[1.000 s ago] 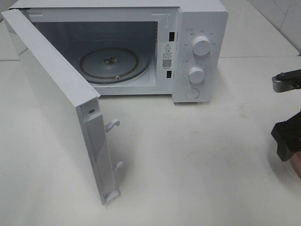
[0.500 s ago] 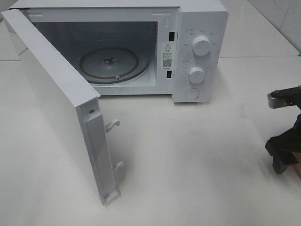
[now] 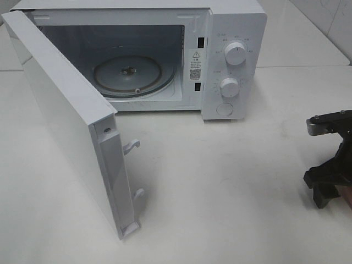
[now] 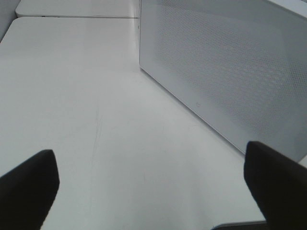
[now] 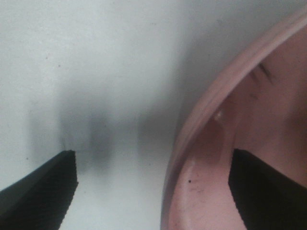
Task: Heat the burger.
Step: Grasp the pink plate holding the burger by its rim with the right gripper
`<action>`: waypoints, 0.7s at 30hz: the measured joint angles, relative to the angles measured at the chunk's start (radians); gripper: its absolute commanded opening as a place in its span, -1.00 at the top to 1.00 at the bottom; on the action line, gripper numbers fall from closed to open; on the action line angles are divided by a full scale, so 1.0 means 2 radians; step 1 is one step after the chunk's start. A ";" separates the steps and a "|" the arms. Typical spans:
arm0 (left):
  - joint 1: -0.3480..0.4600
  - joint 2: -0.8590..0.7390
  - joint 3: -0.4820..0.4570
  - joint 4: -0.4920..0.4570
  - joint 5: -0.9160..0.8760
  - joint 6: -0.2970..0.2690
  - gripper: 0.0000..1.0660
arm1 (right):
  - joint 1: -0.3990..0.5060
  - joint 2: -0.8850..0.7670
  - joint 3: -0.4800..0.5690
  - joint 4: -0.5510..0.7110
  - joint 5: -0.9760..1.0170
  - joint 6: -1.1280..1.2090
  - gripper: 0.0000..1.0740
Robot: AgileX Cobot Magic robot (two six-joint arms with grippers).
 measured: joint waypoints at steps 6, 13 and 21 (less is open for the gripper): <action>0.000 0.000 0.000 0.000 0.000 0.000 -0.83 | 0.000 0.002 0.000 -0.006 -0.009 0.001 -0.50; 0.000 0.000 0.000 0.000 0.000 0.000 -0.83 | 0.000 0.002 0.000 -0.012 -0.012 0.001 -0.50; 0.000 0.000 0.000 0.000 0.000 0.000 -0.83 | 0.000 0.012 0.000 -0.015 -0.012 0.008 -0.35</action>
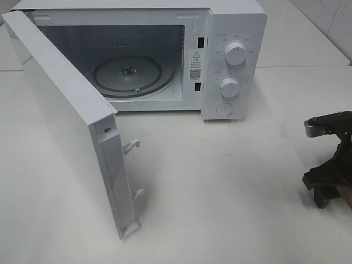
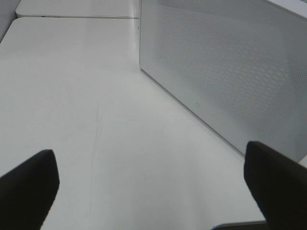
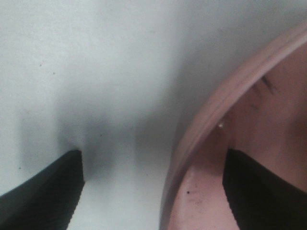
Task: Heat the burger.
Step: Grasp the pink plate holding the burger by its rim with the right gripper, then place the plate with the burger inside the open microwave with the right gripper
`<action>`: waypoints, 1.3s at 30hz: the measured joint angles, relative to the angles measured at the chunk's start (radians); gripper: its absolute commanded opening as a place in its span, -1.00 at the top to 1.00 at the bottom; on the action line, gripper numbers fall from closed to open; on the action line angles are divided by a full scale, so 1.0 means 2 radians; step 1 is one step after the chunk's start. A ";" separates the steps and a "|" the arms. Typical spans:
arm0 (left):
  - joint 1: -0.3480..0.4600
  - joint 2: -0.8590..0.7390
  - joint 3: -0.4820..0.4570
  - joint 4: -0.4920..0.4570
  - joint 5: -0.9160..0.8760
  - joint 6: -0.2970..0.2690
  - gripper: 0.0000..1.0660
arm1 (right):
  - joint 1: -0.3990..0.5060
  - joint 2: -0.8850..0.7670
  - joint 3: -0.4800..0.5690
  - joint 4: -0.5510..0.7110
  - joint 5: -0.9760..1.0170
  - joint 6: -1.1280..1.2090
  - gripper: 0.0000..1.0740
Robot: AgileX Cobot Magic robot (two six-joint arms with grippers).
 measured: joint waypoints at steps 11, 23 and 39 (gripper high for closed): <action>0.000 0.000 0.000 0.000 0.000 0.000 -0.83 | 0.000 0.002 0.000 -0.031 0.009 0.036 0.70; 0.000 0.000 0.000 0.000 0.000 0.000 -0.83 | 0.000 -0.002 0.000 -0.038 0.021 0.043 1.00; 0.000 0.000 0.000 0.000 0.000 0.000 -0.83 | 0.011 -0.029 0.000 -0.092 0.059 0.096 1.00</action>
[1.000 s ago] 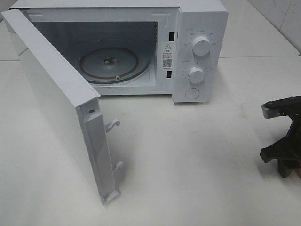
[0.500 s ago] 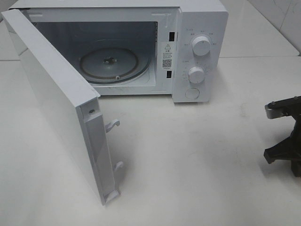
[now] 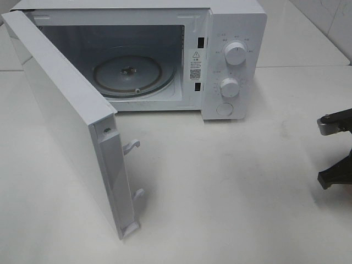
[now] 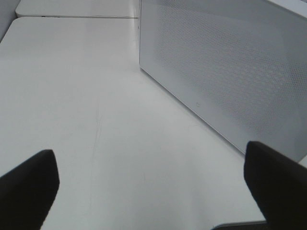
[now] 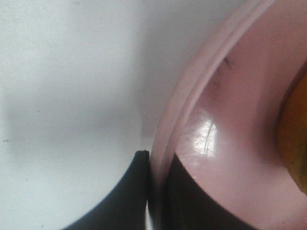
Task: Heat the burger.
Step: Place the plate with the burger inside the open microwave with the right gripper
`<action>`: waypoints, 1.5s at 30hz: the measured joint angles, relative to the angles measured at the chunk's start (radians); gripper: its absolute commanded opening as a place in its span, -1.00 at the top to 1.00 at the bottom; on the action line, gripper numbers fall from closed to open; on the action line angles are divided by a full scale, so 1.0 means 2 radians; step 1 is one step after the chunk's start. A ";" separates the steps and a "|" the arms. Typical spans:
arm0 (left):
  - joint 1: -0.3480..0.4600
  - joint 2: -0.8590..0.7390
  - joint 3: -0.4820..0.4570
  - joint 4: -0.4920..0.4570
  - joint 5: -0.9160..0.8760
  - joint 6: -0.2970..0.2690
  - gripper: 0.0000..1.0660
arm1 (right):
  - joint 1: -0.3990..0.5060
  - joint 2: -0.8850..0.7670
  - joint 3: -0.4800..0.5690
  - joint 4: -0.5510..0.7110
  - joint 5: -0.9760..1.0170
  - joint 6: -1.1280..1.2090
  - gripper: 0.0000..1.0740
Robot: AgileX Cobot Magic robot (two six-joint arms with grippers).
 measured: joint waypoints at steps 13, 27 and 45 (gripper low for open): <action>0.000 0.000 0.000 0.000 0.000 0.000 -0.83 | 0.064 -0.006 0.001 -0.035 0.047 0.050 1.00; 0.000 0.000 0.000 0.000 0.000 0.000 -0.83 | 0.121 -0.035 0.001 -0.080 0.089 0.080 1.00; 0.000 0.000 0.000 0.000 0.000 0.000 -0.83 | 0.202 -0.114 0.001 -0.084 0.145 0.077 1.00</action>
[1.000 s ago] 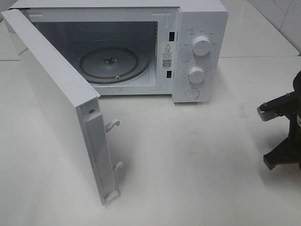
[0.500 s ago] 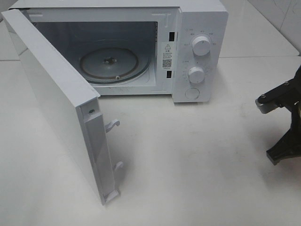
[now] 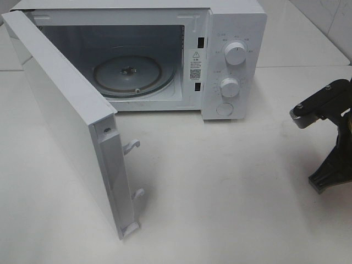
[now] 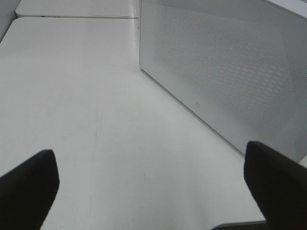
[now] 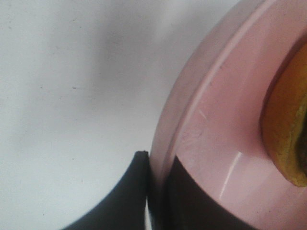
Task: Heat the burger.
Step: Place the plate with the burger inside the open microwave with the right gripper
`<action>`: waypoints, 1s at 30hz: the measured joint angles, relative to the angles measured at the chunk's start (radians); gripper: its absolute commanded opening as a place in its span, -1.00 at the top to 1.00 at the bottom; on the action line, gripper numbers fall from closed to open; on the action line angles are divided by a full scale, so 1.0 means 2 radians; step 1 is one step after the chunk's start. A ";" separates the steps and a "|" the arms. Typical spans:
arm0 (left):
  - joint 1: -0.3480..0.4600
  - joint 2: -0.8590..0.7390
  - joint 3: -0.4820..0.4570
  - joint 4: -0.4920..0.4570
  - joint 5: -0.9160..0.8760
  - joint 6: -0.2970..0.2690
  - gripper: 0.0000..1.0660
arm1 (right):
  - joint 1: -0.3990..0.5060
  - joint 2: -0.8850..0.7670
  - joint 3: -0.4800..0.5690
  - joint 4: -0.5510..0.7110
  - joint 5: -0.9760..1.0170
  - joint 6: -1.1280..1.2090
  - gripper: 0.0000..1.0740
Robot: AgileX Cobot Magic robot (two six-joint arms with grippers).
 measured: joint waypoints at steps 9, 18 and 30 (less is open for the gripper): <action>0.000 0.000 0.000 0.000 0.000 0.000 -0.83 | 0.037 -0.018 0.017 0.000 0.010 -0.003 1.00; 0.000 0.000 0.000 0.000 0.000 0.000 -0.83 | 0.089 -0.057 0.045 0.000 0.017 -0.003 1.00; 0.000 0.000 0.000 0.000 0.000 0.000 -0.83 | 0.160 -0.101 0.065 0.003 0.059 -0.015 1.00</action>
